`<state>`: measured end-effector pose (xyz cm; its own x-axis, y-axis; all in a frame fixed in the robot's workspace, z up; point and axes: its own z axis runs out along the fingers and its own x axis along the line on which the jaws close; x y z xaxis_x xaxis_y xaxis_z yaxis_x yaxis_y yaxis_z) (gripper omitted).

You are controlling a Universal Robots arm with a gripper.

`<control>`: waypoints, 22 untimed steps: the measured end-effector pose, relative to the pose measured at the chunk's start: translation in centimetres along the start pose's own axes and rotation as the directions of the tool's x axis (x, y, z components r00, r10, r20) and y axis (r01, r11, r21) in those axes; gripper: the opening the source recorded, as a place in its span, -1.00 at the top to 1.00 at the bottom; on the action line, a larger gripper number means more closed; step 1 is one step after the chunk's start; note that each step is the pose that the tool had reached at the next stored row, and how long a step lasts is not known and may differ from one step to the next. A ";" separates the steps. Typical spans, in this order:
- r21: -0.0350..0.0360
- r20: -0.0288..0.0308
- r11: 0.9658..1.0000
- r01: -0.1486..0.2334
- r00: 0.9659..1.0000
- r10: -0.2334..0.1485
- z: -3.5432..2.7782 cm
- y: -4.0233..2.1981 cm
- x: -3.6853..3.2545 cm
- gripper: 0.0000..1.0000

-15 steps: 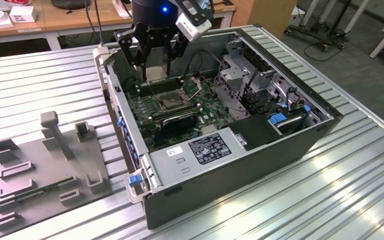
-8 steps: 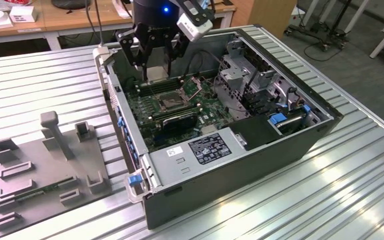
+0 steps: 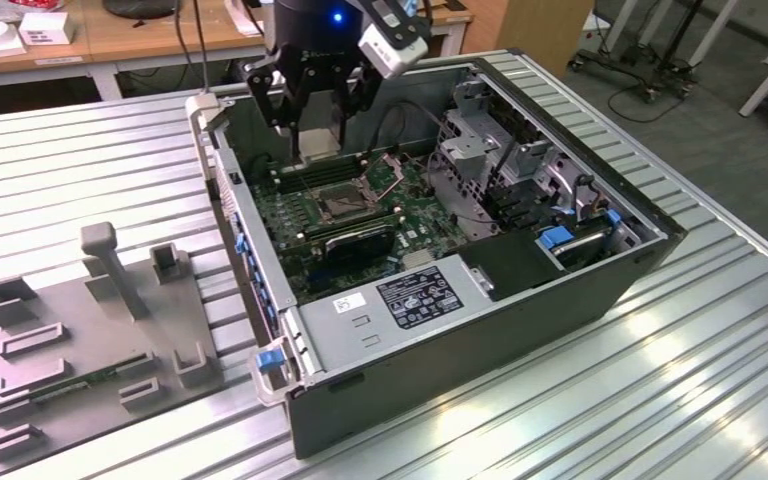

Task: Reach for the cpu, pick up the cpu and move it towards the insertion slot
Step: 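Pick up the cpu and move it towards the insertion slot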

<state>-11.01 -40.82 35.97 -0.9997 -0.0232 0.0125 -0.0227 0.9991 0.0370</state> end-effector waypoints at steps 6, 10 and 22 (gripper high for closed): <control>0.000 0.000 1.000 0.000 1.000 0.000 0.20 0.68 -0.48 -0.09; 0.000 0.000 1.000 0.000 1.000 0.000 0.29 1.02 -0.71 -0.09; 0.000 0.000 1.000 0.000 1.000 0.000 0.52 1.62 -1.45 -0.09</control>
<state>-9.60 -39.14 35.49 -0.9997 -0.0230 0.0126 -0.0225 0.9991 0.0370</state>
